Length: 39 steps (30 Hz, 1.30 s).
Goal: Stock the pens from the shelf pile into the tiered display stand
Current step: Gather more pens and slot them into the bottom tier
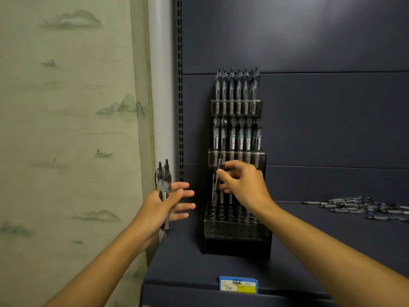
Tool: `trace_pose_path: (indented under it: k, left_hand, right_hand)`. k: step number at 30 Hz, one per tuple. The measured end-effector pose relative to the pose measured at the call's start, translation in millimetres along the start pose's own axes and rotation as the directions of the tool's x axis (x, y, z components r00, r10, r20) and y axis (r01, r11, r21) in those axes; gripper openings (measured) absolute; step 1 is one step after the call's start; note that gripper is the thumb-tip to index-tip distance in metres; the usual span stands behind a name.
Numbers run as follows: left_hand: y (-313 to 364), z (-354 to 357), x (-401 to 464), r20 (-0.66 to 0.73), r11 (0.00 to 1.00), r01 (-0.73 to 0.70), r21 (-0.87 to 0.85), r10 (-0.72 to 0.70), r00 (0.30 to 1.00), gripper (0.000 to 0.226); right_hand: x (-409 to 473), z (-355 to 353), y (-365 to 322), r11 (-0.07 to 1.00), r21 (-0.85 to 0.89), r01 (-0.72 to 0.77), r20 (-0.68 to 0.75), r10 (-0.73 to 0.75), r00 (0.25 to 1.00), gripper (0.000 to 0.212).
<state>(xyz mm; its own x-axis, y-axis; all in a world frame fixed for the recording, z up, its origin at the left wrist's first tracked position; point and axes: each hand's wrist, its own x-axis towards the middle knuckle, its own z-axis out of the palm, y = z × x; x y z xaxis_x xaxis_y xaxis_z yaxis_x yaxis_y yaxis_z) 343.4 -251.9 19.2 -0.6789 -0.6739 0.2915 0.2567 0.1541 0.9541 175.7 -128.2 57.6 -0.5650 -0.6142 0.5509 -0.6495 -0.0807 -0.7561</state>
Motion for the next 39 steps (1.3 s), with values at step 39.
trace_pose_path:
  k: [39]
  left_hand:
    - [25.7,55.3,-18.7,0.333,0.990,0.079,-0.118,-0.036,0.942,0.036]
  right_hand:
    - [-23.6,-12.5,-40.7,0.992,0.091,0.083,0.288,-0.106,0.952,0.029]
